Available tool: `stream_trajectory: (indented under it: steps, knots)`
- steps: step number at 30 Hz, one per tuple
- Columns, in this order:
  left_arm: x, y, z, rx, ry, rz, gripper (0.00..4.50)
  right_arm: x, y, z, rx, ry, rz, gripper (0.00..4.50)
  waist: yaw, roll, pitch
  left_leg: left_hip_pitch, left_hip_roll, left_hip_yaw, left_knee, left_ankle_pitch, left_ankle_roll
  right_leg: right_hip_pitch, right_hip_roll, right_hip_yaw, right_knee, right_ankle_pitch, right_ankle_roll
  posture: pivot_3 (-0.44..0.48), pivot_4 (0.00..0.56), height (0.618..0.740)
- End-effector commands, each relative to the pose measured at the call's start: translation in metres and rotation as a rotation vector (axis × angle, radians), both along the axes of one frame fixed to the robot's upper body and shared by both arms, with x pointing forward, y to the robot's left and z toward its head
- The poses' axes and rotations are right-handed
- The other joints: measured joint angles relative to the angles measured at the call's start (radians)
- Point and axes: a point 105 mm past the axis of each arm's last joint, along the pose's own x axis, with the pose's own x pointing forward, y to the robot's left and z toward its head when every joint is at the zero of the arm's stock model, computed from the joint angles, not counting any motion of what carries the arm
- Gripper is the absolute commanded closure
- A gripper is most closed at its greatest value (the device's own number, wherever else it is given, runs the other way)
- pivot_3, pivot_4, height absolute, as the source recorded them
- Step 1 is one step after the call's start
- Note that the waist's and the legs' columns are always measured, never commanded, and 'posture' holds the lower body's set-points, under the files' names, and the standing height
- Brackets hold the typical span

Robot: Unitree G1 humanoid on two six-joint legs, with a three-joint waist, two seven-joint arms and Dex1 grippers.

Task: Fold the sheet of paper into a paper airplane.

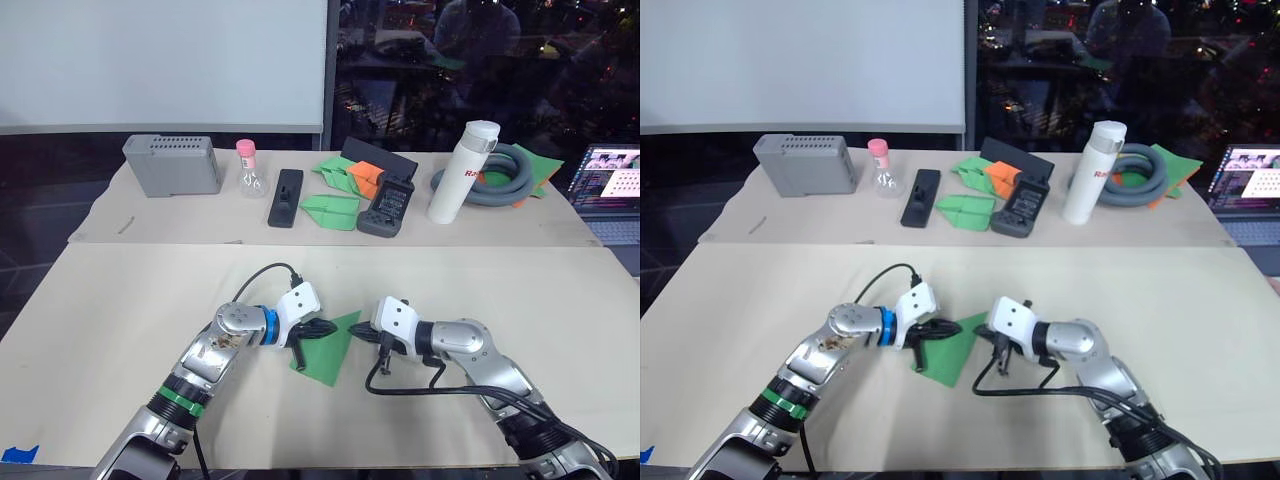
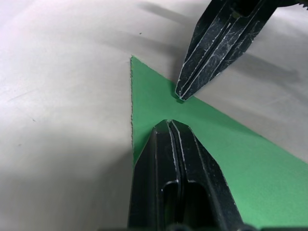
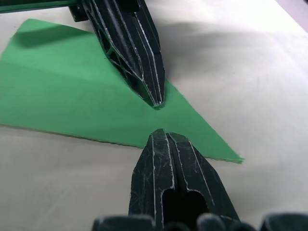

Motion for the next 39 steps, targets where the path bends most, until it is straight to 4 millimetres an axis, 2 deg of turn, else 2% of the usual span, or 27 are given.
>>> stream_trajectory:
  steps: [1,9,19,27,32,35,39]
  knots:
    - [-0.004,0.007,-0.021,0.064,0.064,0.009,4.47,-0.016,0.010,-0.007,-0.003,0.035,0.057,4.50,0.000,0.000,0.000,0.000,0.000,0.000,0.000,0.000,0.000,0.000,0.000,0.000,0.000,0.000,0.000,0.000,0.150,0.740]
    - [-0.006,0.006,-0.022,0.068,0.074,-0.007,4.47,-0.043,0.025,-0.016,0.009,0.111,0.116,4.50,0.003,0.000,0.000,0.000,0.000,0.000,0.000,0.000,0.000,0.000,0.000,0.000,0.000,0.000,0.000,0.000,0.150,0.740]
    - [-0.015,0.010,-0.025,0.090,0.109,-0.030,4.47,-0.067,0.024,-0.028,0.050,0.212,0.098,4.50,0.006,0.000,-0.001,0.001,0.000,0.000,0.000,0.000,0.000,0.000,0.000,0.000,0.000,0.000,0.000,0.000,0.150,0.740]
    - [-0.010,0.011,-0.021,0.103,0.105,-0.042,4.47,-0.088,0.035,-0.038,0.061,0.290,0.127,4.50,0.005,0.000,-0.001,0.001,0.000,0.000,0.000,0.000,0.000,0.001,0.001,0.000,-0.001,0.000,0.000,0.000,0.150,0.740]
    - [-0.010,0.009,-0.021,0.105,0.106,-0.053,4.47,-0.096,0.034,-0.043,0.050,0.317,0.123,4.50,0.007,0.000,-0.002,0.001,0.000,0.000,0.000,0.000,0.001,0.001,0.001,-0.001,-0.001,0.000,0.000,0.000,0.150,0.740]
    - [-0.010,0.007,-0.022,0.105,0.106,-0.056,4.47,-0.092,0.031,-0.036,0.070,0.300,0.106,4.50,0.010,0.000,-0.002,0.001,0.000,0.000,0.000,0.000,0.001,0.001,0.001,-0.001,-0.001,0.000,0.000,0.000,0.150,0.740]
    - [-0.009,0.004,-0.023,0.093,0.102,-0.054,4.47,-0.078,0.025,-0.007,0.151,0.256,0.084,4.50,0.014,0.000,-0.002,0.001,0.000,0.000,0.000,-0.001,0.001,0.001,0.001,-0.001,-0.001,0.000,0.000,0.000,0.150,0.740]
